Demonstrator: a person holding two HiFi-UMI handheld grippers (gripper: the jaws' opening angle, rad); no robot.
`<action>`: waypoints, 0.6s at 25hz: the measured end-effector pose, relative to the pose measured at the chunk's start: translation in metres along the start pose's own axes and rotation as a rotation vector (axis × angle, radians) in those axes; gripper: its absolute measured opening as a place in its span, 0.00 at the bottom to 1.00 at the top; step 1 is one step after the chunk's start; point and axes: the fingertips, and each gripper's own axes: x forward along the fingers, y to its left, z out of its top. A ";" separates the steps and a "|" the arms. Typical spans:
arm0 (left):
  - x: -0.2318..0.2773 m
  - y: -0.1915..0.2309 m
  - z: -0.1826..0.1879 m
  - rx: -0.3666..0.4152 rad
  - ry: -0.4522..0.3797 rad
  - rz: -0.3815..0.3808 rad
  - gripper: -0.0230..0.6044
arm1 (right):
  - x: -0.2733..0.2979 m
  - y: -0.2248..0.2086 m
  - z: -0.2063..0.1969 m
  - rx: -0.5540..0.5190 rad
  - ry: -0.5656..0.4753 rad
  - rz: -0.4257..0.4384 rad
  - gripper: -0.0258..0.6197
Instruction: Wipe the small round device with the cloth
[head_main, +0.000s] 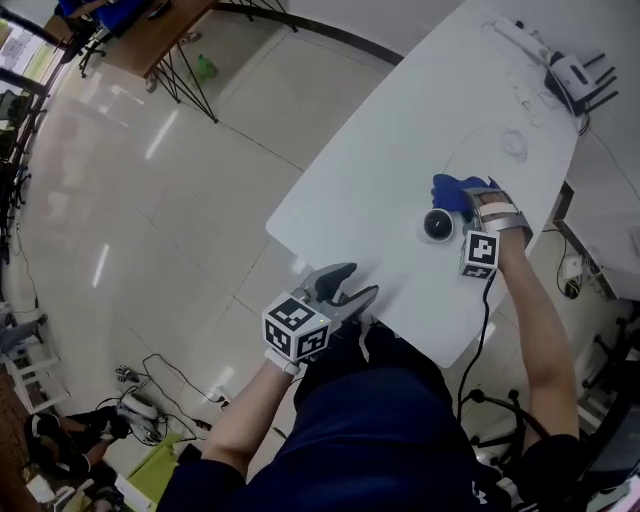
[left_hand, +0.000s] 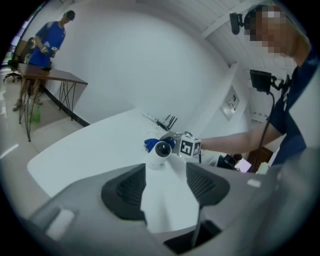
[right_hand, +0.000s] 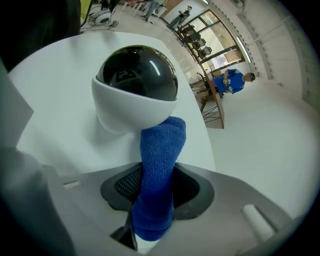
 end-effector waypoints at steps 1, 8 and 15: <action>0.000 -0.001 0.000 0.000 0.001 -0.005 0.44 | 0.000 0.004 -0.001 0.035 0.009 0.024 0.28; 0.018 -0.031 0.004 0.062 0.057 -0.109 0.44 | -0.046 0.056 -0.006 0.673 0.050 0.226 0.28; 0.044 -0.061 -0.008 0.104 0.135 -0.221 0.44 | -0.109 0.098 0.041 1.463 -0.279 0.457 0.28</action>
